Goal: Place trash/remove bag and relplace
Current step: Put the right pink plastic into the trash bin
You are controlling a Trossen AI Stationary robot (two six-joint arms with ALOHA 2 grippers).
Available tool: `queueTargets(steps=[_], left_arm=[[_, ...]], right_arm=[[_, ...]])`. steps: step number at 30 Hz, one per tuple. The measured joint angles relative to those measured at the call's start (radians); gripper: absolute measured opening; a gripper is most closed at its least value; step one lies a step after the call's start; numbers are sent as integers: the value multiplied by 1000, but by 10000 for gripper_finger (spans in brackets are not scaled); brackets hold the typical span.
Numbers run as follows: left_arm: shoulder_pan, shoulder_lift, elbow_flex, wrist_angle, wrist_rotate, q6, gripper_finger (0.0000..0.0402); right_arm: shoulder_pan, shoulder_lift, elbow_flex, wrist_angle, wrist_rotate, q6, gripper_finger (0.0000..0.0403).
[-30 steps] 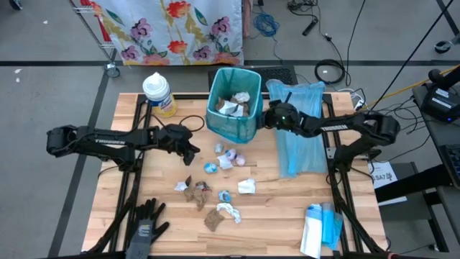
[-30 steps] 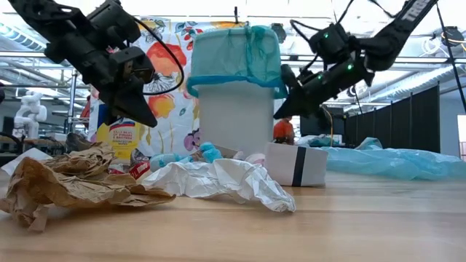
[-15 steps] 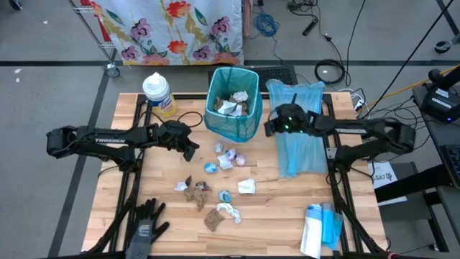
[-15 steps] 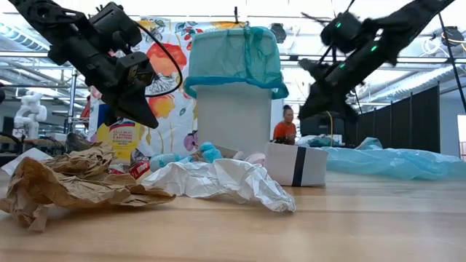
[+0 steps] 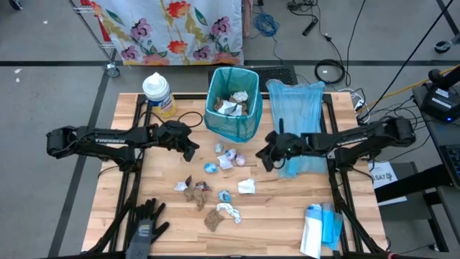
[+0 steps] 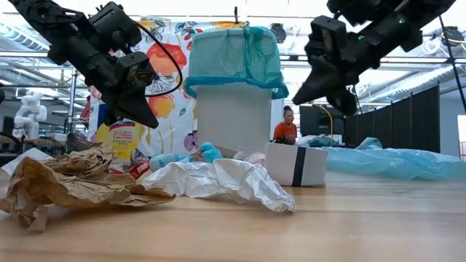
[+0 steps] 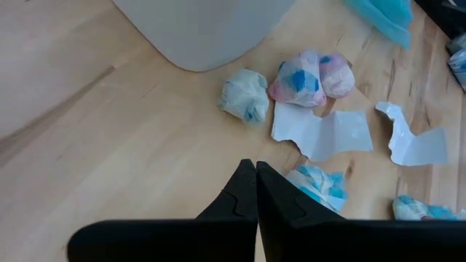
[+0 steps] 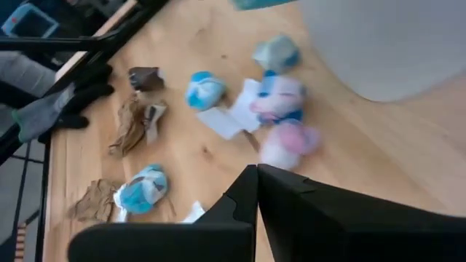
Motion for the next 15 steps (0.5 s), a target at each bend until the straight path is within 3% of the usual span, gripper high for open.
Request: queueTargets(steps=[5, 15], left_arm=[[0, 0, 0, 0, 34, -2, 0], [-3, 0, 0, 0, 60, -12, 0]], right_arm=[[19, 103, 0, 104, 2, -56, 41], [29, 307, 0, 333, 52, -256, 165]])
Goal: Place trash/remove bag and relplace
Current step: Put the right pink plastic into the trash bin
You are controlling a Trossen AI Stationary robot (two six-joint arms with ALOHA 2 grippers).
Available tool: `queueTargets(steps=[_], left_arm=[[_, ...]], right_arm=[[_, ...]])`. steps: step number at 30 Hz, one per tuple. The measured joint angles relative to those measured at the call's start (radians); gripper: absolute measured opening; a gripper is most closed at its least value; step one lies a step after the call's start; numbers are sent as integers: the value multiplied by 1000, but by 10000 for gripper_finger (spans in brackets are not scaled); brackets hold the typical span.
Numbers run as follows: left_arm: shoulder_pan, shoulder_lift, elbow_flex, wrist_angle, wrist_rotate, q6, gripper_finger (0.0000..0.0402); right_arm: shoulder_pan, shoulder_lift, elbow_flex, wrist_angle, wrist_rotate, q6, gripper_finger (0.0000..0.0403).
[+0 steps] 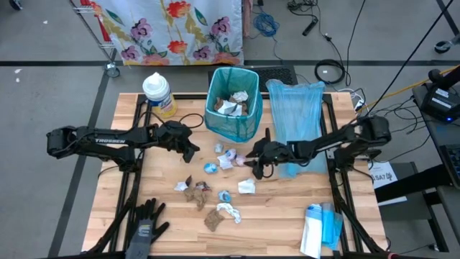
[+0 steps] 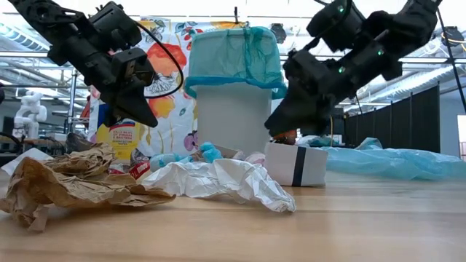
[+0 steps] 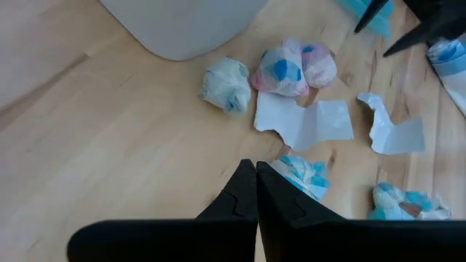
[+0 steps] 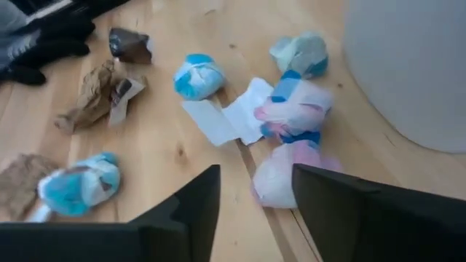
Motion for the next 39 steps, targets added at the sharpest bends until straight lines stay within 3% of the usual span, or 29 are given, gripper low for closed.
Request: queueTargets(steps=[7, 14, 20, 24, 29, 34, 39], left_arm=[[-11, 0, 0, -1, 3, -25, 0], [-21, 0, 0, -3, 4, -42, 0], [-22, 0, 0, 0, 4, -51, 0], [-22, 0, 0, 0, 4, -52, 0], [-22, 0, 0, 0, 4, -52, 0], [-24, 0, 0, -1, 20, -53, 0], [-24, 0, 0, -1, 29, -54, 0]], right_arm=[[4, 107, 0, 67, 49, -88, 200], [1, 208, 1, 224, 67, -113, 198], [2, 269, 1, 215, 129, -71, 189], [6, 283, 1, 225, 140, -17, 157], [30, 266, 1, 212, 124, 15, 87], [62, 204, 1, 136, 41, 23, 35], [98, 107, 0, 114, 40, 25, 3]])
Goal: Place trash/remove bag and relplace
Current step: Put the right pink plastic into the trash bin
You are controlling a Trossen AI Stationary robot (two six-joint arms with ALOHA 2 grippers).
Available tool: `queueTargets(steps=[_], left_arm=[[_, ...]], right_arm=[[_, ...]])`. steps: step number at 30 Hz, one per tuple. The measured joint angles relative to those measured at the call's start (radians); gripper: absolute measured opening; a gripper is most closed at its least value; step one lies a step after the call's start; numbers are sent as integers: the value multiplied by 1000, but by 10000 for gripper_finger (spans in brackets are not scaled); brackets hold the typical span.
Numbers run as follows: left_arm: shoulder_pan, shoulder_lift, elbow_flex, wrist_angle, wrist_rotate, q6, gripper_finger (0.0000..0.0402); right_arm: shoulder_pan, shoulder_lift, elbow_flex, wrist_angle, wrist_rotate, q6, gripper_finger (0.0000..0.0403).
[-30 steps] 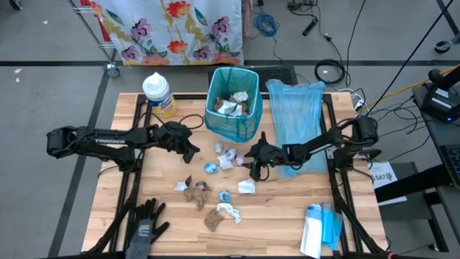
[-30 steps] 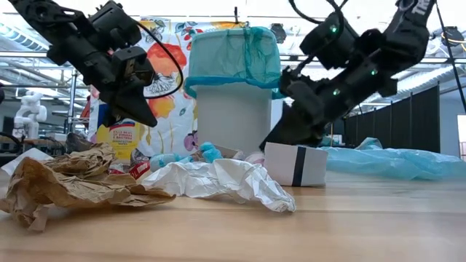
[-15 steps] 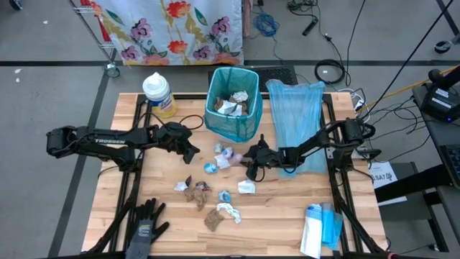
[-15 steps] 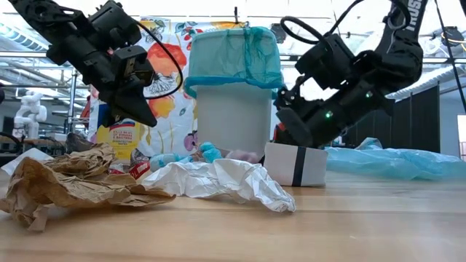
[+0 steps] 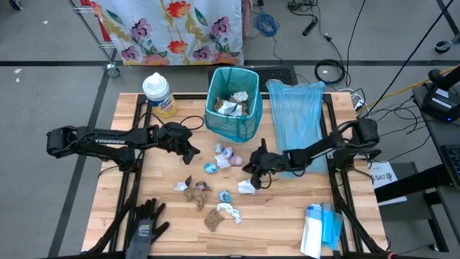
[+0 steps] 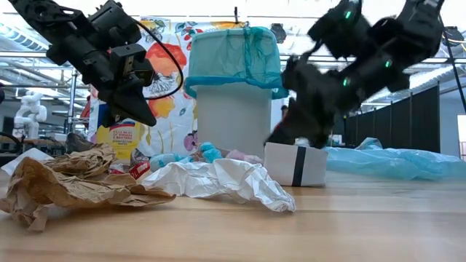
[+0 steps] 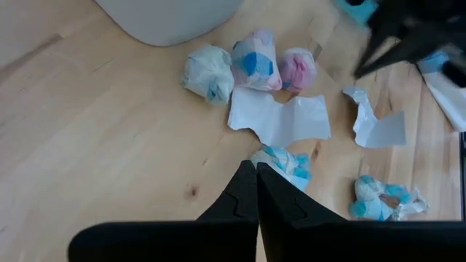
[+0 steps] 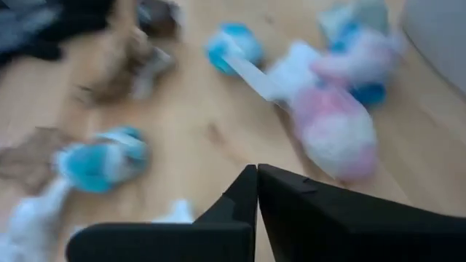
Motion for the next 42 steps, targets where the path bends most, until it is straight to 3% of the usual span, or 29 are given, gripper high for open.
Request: queueTargets(steps=[4, 10, 21, 26, 34, 42], left_arm=[[0, 0, 0, 0, 1, -1, 0], [0, 0, 0, 0, 12, -13, 0], [-3, 0, 0, 1, 19, -24, 0], [-3, 0, 0, 1, 19, -24, 0], [-3, 0, 0, 1, 19, -25, 0], [-2, 0, 0, 1, 19, -50, 0]], right_arm=[[-1, -53, 0, 5, 18, -43, 10], [-36, -20, 0, 53, 116, -76, 35], [-67, 96, 1, 199, 113, -144, 179], [-68, 127, 1, 221, 111, -224, 215], [-71, 192, 0, 252, 109, -242, 208], [-71, 295, 26, 349, 113, -222, 162]])
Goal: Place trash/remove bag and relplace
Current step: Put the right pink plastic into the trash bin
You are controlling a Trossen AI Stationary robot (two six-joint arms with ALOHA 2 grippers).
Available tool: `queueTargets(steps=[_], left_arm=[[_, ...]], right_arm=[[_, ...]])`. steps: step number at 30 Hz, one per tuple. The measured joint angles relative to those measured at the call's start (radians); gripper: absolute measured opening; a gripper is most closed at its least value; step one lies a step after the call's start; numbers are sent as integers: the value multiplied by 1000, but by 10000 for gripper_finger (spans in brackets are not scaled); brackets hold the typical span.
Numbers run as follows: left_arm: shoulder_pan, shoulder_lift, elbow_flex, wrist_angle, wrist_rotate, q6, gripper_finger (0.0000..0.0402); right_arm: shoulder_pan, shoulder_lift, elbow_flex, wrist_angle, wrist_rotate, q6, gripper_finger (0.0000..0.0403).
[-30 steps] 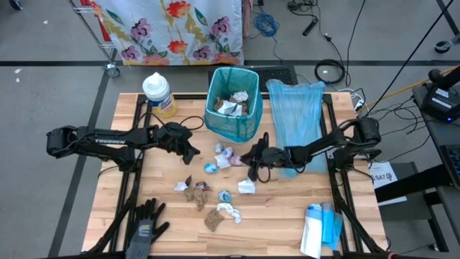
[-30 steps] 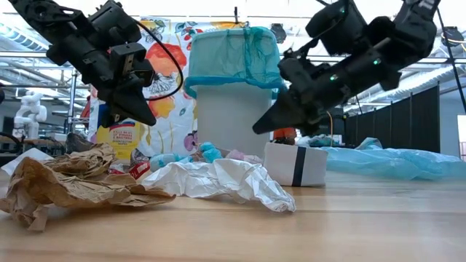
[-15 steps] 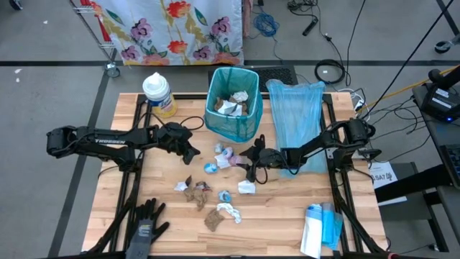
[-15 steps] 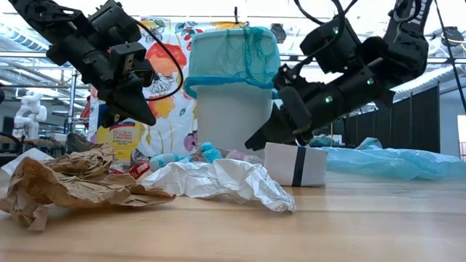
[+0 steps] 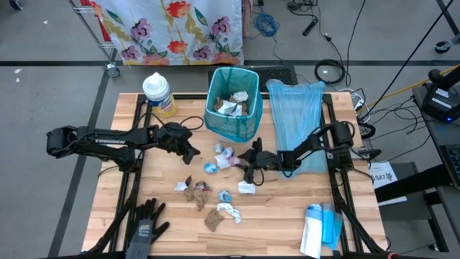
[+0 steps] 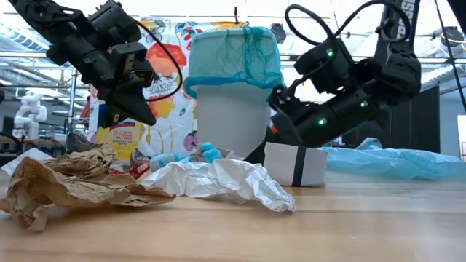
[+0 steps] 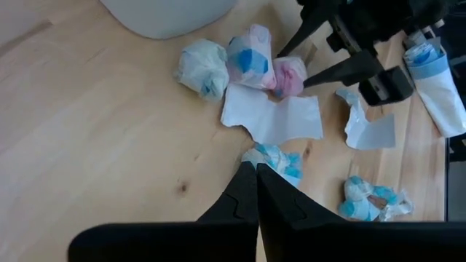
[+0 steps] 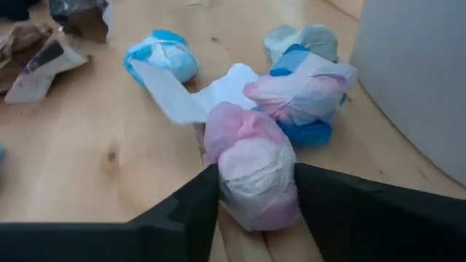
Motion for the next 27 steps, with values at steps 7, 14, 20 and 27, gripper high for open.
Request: queueTargets(steps=[7, 14, 20, 27], left_arm=[[0, 0, 0, -3, 3, -1, 0], [0, 0, 0, -4, 5, 0, 0], [0, 0, 0, -4, 5, 2, 0], [0, 0, 0, -3, -2, 10, 0]], right_arm=[[1, -2, 18, -14, -4, 67, 31], [47, -160, 16, -297, -6, 165, 14], [110, -425, 16, -685, 58, 263, 4], [140, -785, 64, -976, 223, 315, 4]])
